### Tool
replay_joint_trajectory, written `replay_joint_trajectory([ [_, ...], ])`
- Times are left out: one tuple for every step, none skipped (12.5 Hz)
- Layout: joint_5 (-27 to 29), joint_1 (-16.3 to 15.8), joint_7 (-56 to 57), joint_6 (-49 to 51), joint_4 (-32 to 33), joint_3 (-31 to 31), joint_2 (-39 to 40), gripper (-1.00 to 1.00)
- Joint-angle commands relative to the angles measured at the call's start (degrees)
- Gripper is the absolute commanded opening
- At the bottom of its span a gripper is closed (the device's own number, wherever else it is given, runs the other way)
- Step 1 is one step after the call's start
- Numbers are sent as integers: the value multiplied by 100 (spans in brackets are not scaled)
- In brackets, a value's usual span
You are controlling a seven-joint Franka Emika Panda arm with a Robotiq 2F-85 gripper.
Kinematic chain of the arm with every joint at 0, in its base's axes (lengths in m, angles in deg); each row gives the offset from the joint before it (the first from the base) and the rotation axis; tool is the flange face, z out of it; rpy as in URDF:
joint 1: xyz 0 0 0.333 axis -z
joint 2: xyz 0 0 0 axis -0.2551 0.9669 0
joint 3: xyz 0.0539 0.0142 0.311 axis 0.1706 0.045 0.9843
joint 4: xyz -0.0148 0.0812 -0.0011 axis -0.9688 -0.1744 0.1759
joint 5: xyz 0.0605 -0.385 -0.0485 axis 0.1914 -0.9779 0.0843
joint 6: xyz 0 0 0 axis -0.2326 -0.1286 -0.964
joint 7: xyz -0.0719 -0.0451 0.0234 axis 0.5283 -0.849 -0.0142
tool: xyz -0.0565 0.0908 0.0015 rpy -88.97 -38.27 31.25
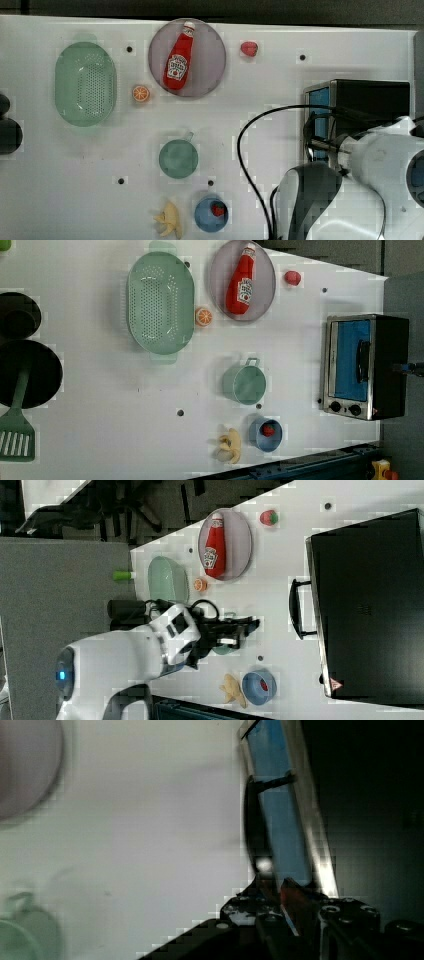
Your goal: Flap open oven.
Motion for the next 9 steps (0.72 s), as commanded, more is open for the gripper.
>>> replay_joint_trajectory([
  [25,-39,1193,-393,49,-199,426,-65],
  [28,-37,1195,-495,50,-284,565,-65],
  [37,-37,1197,-545,48,-349,696,-65],
  [39,-36,1194,-552,49,-388,822,-65],
  [43,-33,1194,-562,49,-408,939,-65],
  [47,-31,1194,-613,49,-419,1047,-65],
  [56,-32,1195,-716,51,-415,1150,-65],
  [58,-32,1195,-860,49,-403,1257,-65],
  [59,-32,1194,-1020,49,-387,1368,-65],
])
